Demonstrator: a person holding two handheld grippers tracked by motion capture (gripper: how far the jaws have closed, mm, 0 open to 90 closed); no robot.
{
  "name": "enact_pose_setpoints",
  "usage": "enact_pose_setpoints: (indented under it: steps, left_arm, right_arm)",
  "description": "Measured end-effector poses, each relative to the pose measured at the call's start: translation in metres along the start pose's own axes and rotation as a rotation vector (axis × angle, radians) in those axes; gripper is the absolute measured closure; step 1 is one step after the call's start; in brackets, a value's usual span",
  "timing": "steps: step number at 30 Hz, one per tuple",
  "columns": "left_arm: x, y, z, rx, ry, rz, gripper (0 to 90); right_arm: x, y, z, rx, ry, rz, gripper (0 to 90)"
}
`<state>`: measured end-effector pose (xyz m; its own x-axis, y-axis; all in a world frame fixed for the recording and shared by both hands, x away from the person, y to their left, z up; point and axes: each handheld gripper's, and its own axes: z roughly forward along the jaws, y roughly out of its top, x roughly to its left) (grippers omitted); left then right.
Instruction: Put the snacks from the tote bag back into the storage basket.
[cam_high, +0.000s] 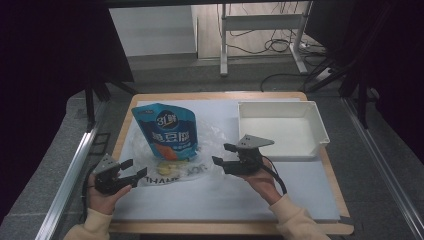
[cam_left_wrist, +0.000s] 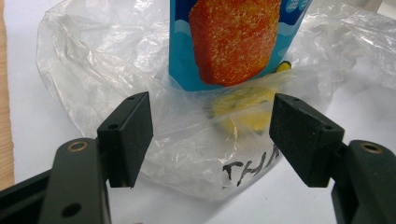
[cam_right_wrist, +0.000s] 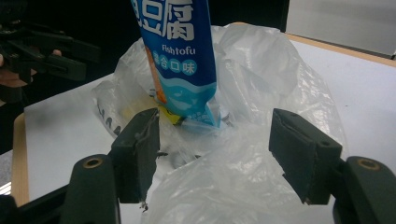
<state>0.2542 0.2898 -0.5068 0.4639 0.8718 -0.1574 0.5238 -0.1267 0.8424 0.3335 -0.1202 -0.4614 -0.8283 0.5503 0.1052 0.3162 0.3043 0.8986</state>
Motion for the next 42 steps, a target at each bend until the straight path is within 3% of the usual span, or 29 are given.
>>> enact_pose_setpoints:
  steps: [5, 11, 21, 42]
  left_arm:
    - [0.002, 0.003, -0.001, -0.003, 0.008, -0.006, 30.4]
    - [0.004, 0.004, -0.003, -0.009, 0.007, -0.018, 30.3]
    - [0.002, 0.004, -0.001, 0.005, -0.005, -0.015, 30.1]
    - [0.001, 0.005, -0.002, 0.006, -0.008, -0.010, 29.7]
  right_arm:
    - [0.004, 0.008, 0.003, -0.009, 0.006, -0.001, 33.7]
    - [0.000, 0.017, 0.005, -0.035, 0.016, 0.034, 33.6]
    - [0.007, 0.036, 0.008, -0.070, 0.026, 0.020, 33.7]
    - [0.004, 0.059, 0.031, -0.070, 0.045, 0.042, 37.8]
